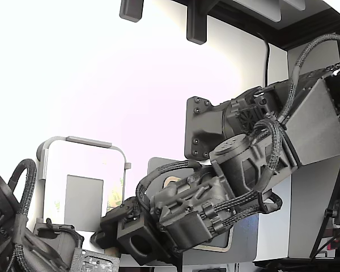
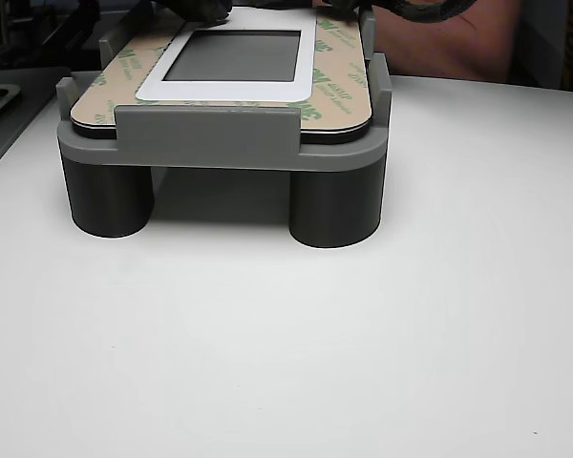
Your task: Peel off protective film from adhesive tape.
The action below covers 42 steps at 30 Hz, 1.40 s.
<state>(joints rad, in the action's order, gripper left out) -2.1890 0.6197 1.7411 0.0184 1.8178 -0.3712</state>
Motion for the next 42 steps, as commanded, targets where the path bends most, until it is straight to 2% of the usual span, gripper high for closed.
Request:
{"name": "streamTrajectory", "arguments": {
  "at_steps": [1,42],
  "knots": [
    [0.017,-0.006,0.026,-0.003,-0.002,0.006,96],
    [0.043,-0.006,0.008,-0.003,-0.003,-0.008,96]
  ]
}}
